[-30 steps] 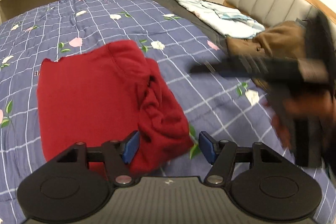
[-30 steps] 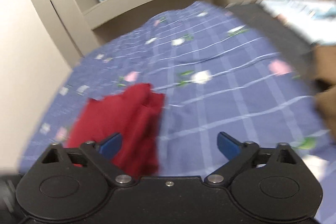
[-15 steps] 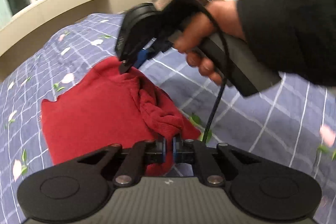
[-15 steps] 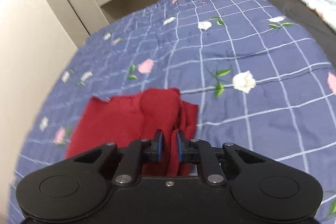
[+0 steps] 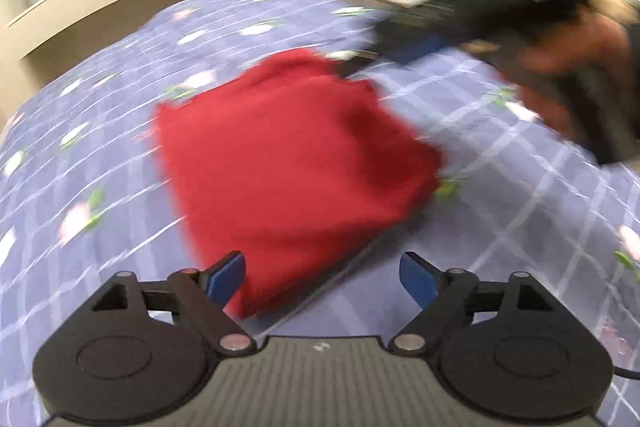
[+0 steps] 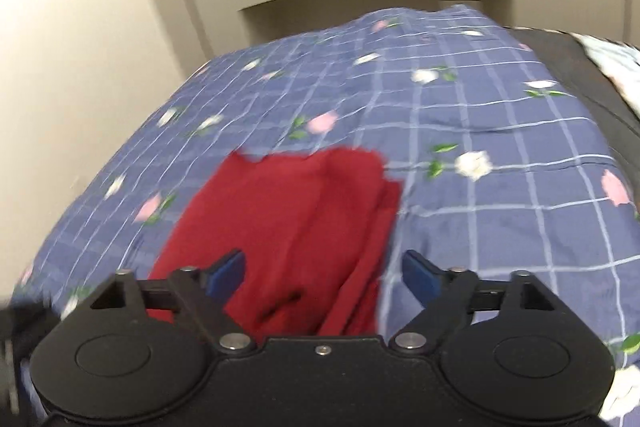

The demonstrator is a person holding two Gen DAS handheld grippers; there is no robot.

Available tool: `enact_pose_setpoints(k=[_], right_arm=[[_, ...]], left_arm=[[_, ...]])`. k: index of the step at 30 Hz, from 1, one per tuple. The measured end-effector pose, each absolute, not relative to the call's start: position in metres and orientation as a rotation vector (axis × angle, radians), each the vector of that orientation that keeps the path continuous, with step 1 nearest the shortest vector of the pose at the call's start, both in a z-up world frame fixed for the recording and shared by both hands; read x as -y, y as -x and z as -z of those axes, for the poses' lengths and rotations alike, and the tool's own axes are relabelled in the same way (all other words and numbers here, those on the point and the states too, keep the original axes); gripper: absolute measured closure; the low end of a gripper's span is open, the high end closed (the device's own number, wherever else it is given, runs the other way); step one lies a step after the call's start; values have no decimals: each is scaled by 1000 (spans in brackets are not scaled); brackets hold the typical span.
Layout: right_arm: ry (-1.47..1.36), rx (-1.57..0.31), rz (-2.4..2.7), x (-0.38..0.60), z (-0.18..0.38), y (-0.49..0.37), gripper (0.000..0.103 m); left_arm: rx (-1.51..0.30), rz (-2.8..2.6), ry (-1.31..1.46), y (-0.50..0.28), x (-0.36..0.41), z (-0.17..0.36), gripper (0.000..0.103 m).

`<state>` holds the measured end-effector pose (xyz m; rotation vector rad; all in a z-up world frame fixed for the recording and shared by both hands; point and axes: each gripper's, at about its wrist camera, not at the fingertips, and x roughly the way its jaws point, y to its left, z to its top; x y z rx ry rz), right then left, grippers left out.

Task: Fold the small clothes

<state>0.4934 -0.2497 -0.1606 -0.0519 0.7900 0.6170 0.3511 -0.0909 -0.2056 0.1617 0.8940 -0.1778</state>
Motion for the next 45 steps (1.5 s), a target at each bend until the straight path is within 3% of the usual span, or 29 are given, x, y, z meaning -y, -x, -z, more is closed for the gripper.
enact_pose_setpoints(k=[6,14,17,21,26,34,45], right_arm=[[174,-846,-503,257,186,-453,11],[96,-900,-394,287,209,-453,7],[36,-850,-430,292,189,-450,5],[43,-730,-467,283,165,-459,1],[159,-625,-352,237,176,-511,1],[256,-585,-191,210,221,-578,1],[120,-590,-250,235,246,-589,1]], left_arm=[[-878,-47,63,-357,39,204,2],[-1093,-109,328,-389,-4,249,11],[-1052,-93,313,-382,-8,231,12],[-913,-96,357,-380,-23,204,1],[-833,-205,379,-446,-25,199,1],[-915,-357,378,-527,-38,249,2],[-861,-308,322,-524,-35,269,0]])
